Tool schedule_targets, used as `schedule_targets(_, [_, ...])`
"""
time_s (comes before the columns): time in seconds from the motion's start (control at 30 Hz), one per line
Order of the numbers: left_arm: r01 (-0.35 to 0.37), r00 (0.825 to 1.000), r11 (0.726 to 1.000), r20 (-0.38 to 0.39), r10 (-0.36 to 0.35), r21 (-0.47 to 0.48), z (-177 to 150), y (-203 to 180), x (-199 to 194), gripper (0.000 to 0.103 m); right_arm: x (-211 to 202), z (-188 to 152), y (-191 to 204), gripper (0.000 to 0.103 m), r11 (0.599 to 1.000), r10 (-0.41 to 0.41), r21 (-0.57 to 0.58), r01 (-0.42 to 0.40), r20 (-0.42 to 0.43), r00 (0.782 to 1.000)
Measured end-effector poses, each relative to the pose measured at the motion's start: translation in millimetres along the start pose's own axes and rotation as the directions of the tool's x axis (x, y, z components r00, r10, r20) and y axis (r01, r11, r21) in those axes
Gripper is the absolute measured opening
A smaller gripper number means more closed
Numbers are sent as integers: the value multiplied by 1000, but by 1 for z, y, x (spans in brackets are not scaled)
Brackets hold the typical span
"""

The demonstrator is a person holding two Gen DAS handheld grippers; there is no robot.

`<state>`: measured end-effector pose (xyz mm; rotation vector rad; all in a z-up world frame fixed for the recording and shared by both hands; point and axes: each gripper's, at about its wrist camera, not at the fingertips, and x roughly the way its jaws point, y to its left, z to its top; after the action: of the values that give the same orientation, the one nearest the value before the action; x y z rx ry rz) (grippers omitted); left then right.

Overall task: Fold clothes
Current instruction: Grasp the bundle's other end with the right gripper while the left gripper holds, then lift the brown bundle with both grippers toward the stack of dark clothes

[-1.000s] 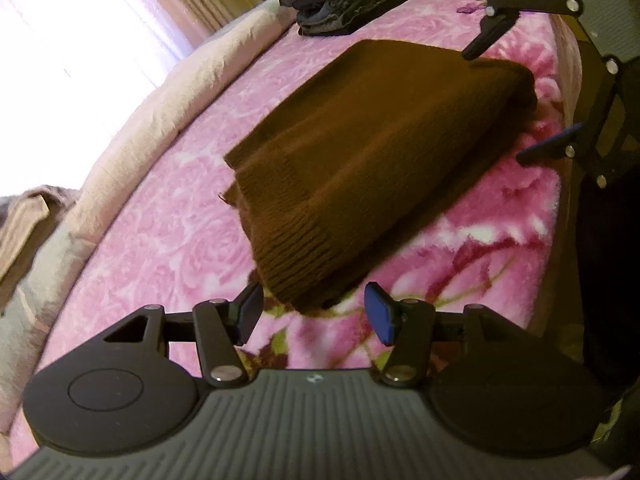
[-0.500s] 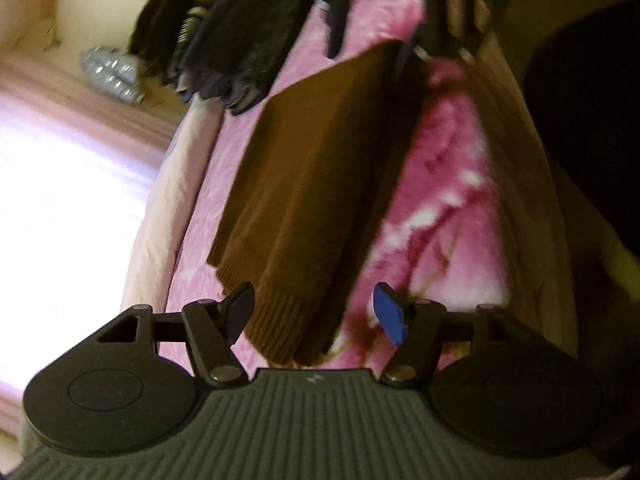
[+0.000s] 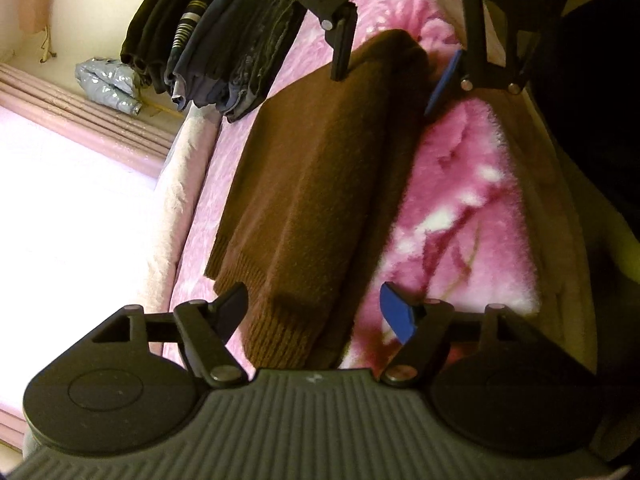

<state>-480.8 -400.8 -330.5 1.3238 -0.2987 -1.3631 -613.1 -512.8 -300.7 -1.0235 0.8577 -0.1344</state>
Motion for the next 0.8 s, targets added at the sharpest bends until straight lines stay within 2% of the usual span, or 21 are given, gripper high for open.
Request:
schedule_targets(0.13, [-16,1000,1000,3,16,18,-1,-3,-1,70,2,-1,-8,64,999,-9,37,8,13,1000])
schedule_targets(0.17, [-19,1000,999,3,19,25,0,-4,-1,70,2,-2,-11,48,999,-8,51,7,18,1000])
schedule_targets(0.2, [-23,1000,999,2,23,32,0,-5,0,70,1,-3,-15,39,998,-4,68,3,24,1000])
schedule_targets(0.37, [-25,1000,994,-16,27,103,2,-4,14,71,-13,-3,-38,39,987,18,160,-28,61,998])
schedule_targets(0.53, [-25,999,984,-35,31,177,3,-2,30,69,-17,-1,-49,39,982,27,185,-41,80,996])
schedule_targets(0.57, [-24,999,981,-39,32,192,4,-2,33,65,-18,-2,-49,39,982,30,185,-44,81,996])
schedule_targets(0.63, [-23,998,975,-46,34,221,4,-1,40,49,-19,-3,-47,39,981,36,185,-51,80,996])
schedule_targets(0.67, [-23,998,971,-50,36,236,5,-1,43,33,-20,-4,-44,39,981,38,187,-52,77,996])
schedule_targets(0.7, [-22,998,968,-54,37,251,5,0,46,26,-20,-5,-41,39,980,40,191,-53,72,997])
schedule_targets(0.8, [5,998,969,-56,9,246,4,5,48,22,-24,-10,-31,39,981,12,191,-23,58,998])
